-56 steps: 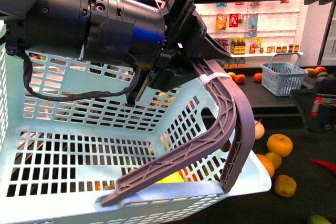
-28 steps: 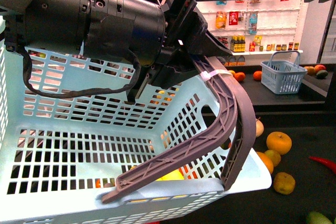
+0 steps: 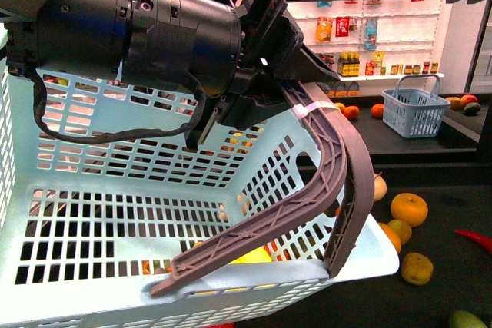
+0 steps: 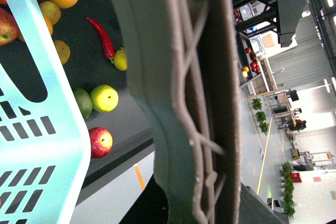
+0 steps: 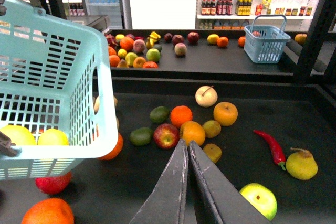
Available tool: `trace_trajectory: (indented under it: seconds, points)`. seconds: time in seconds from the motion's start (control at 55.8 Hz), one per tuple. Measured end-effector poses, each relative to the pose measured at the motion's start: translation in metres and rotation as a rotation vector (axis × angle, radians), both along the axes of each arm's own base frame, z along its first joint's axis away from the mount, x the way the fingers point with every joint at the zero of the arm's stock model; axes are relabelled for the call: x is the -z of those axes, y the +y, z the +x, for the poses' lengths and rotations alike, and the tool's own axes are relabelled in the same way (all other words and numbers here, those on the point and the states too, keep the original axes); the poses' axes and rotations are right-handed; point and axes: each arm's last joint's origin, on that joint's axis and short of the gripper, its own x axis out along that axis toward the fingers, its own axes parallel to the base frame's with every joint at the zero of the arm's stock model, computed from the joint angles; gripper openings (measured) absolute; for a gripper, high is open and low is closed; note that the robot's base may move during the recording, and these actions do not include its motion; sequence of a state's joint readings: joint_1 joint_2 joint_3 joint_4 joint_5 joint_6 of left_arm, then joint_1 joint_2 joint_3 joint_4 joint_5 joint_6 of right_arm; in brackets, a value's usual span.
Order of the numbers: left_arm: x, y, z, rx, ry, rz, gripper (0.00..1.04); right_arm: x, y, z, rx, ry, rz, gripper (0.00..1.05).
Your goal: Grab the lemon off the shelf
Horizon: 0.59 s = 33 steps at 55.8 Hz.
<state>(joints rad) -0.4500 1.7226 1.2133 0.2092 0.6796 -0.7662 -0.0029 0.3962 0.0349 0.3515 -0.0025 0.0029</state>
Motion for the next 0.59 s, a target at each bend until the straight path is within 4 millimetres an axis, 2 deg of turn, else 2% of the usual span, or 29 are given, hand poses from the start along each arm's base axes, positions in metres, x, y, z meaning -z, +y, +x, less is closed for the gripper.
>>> trace_trajectory:
  seconds: [0.592]
  points:
    - [0.0,0.0,0.0,-0.001,0.001,-0.001,0.09,0.003,0.0,-0.015,0.002,-0.024,0.0,0.07]
